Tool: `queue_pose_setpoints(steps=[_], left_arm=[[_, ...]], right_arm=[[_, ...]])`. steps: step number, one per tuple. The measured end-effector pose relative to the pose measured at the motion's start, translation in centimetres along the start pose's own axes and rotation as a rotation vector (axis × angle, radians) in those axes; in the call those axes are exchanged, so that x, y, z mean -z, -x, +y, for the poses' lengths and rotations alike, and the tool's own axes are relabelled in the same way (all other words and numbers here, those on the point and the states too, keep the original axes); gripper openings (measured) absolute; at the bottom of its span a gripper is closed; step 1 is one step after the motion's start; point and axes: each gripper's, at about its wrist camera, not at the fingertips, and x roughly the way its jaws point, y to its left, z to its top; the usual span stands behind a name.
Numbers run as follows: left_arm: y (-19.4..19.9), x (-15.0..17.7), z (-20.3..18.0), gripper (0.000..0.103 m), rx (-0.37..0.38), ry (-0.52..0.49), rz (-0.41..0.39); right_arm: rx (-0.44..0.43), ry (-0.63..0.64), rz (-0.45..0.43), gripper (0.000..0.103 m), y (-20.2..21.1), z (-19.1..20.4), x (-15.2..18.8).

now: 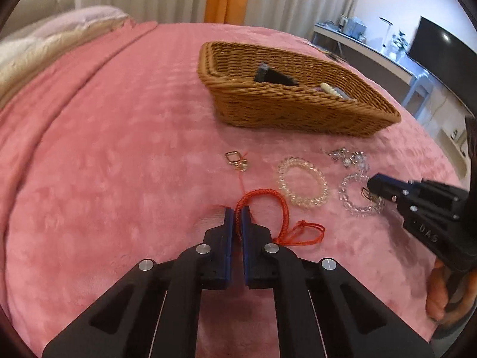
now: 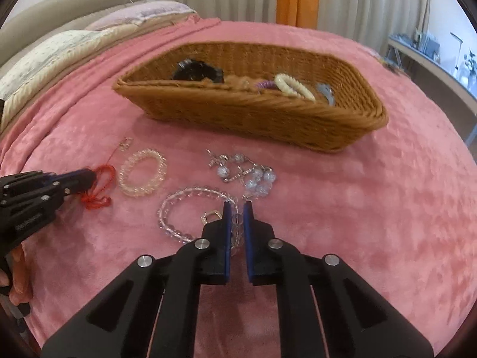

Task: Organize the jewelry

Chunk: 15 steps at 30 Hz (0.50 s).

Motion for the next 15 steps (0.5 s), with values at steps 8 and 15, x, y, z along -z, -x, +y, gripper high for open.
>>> queue_pose_setpoints(steps=[8,15], left_arm=[[2.6,0.7,0.6,0.003,0.049,0.045,-0.048],[4.7,3.3,-0.3,0.003,0.111,0.06,-0.053]], right_arm=[[-0.076,-0.052,-0.068,0.006,4.0,-0.8,0.7],[-0.067,-0.096,-0.098,0.006,8.1,-1.6,3.6]])
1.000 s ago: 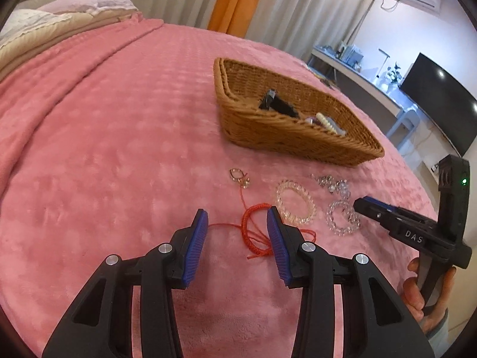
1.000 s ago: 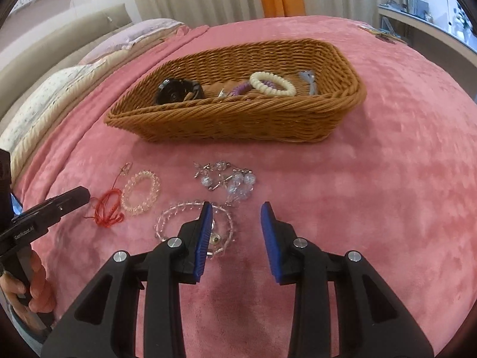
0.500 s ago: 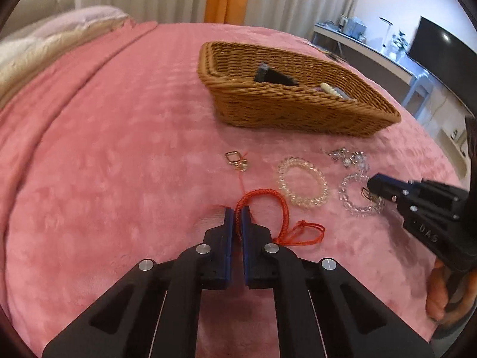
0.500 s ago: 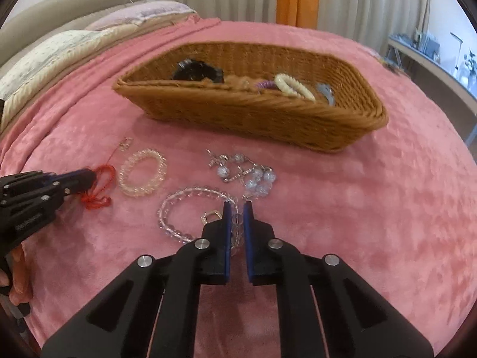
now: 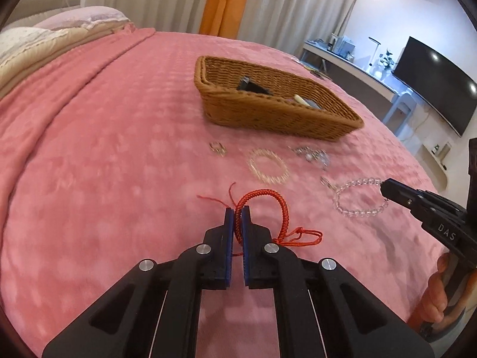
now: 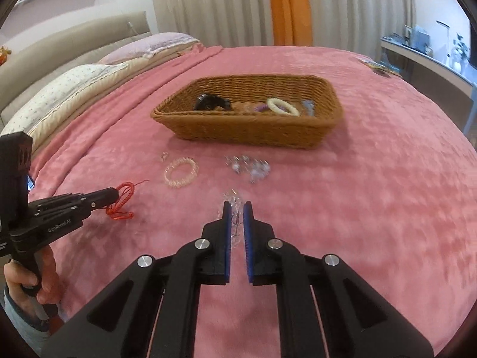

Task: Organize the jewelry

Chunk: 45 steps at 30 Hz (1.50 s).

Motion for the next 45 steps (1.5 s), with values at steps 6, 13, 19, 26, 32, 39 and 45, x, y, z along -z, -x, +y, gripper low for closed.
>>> queue_pose_setpoints(steps=[6,13,19,26,32,39,45], left_arm=[[-1.6,1.0,-0.5,0.003,0.008,-0.037,0.073],[-1.9,1.6,-1.3,0.025,0.076,-0.103,0.087],[-0.8,1.5,-0.8,0.04,0.085,-0.118,0.086],[-1.4,1.3,-1.0,0.04,0.071,-0.112,0.088],[-2.2,2.0,-3.1,0.023,-0.04,-0.204,0.083],[-1.5,2.1,-3.0,0.003,-0.042,-0.208,0.048],[-0.2,1.5,-3.0,0.003,0.024,-0.204,-0.01]], right_arm=[[0.055,-0.069,0.074,0.006,-1.3,-2.7,2.0],[0.029,-0.108,0.091,0.008,-2.3,-3.8,2.8],[0.051,-0.092,0.05,0.035,-1.0,-3.7,2.4],[0.104,-0.042,0.063,0.035,-1.7,-2.8,0.9],[0.105,-0.003,0.11,0.035,-3.7,-2.1,1.8],[0.13,0.068,0.106,0.006,-4.0,-0.6,2.2],[0.136,0.136,0.026,0.006,-2.1,1.3,1.9]])
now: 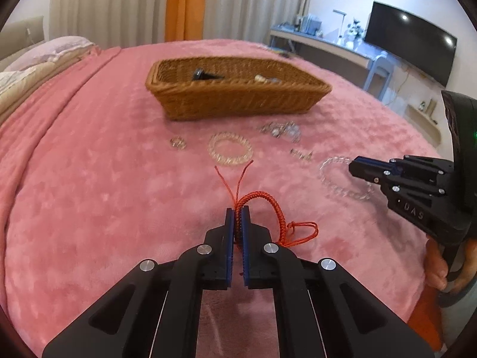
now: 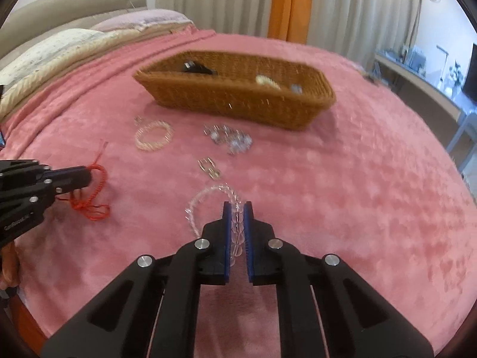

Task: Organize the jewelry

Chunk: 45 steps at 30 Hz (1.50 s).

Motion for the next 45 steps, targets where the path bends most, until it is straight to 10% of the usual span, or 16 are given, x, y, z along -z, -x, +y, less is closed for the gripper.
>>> queue_pose_setpoints(steps=[10,26,45], left_arm=[[3.3,-2.7,-1.0,0.003,0.012,-0.019,-0.118],[1.9,-15.8,-1.0,0.003,-0.034,-0.016,-0.259],[-11.0,-16.7,2.1,0.003,-0.06,0.074,-0.175]], right_arm=[[-0.021,0.022,-0.137,0.006,4.9,0.7,-4.2],[-0.039,-0.009,-0.357,0.006,5.0,-2.5,-16.6],[-0.167,-0.204,-0.157,0.006,-10.1,-8.0,-17.1]])
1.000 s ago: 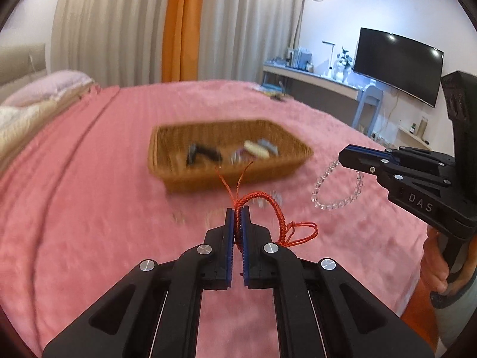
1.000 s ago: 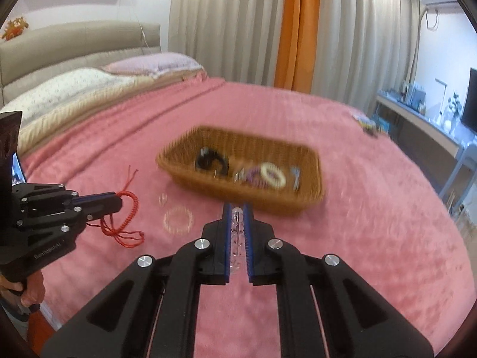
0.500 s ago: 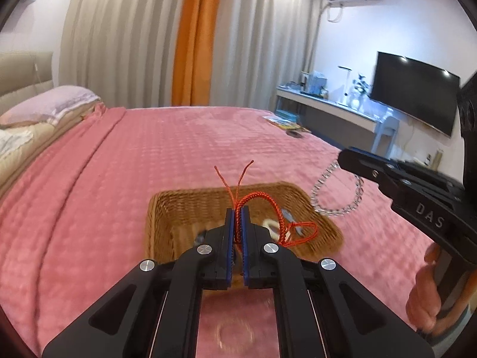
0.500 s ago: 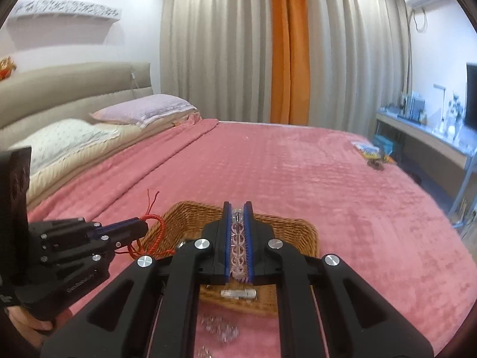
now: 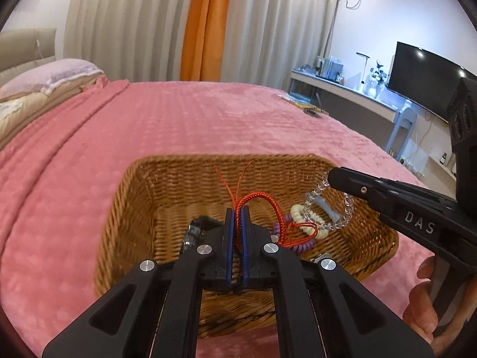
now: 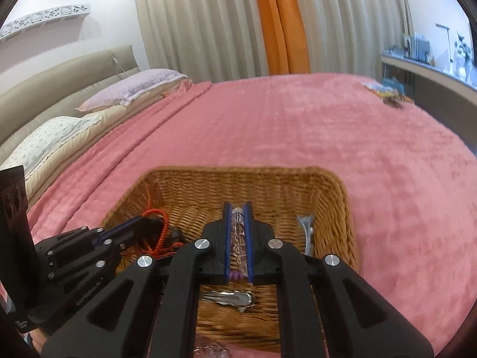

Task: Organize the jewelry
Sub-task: 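Carry the cord and bracelet over the basket and open both tools to drop them, then grasp the gold square charm with the right tool while the left tool grasps a clear bead bracelet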

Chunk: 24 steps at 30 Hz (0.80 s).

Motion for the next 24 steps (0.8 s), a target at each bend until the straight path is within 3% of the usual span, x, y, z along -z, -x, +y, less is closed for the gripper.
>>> queue_pose_setpoints(steps=[6,8,10,13,16,24], left_arm=[[-0.4,0.5,-0.3,0.003,0.011,-0.017,0.019],[-0.2,0.6,-0.3,0.012,0.017,-0.019,0.019],[0.2,0.7,-0.2,0.032,0.015,-0.014,0.007],[1.4,0.6,-0.1,0.038,0.022,0.006,-0.021],[3.4,0.3,0.1,0.043,0.037,0.023,-0.056],[10.9,0.0,0.4,0.043,0.089,0.066,-0.151]], right_arm=[[-0.021,-0.058,0.043,0.007,-1.1,-1.3,0.4],[-0.029,-0.073,0.051,0.008,-1.3,-1.7,0.5],[-0.025,-0.088,0.053,0.018,-1.2,-2.1,0.6],[-0.023,-0.104,0.036,0.039,-0.5,-2.5,0.5],[-0.025,-0.093,0.003,0.039,1.1,-2.2,0.5],[-0.063,-0.036,-0.067,0.039,7.8,1.0,1.1]])
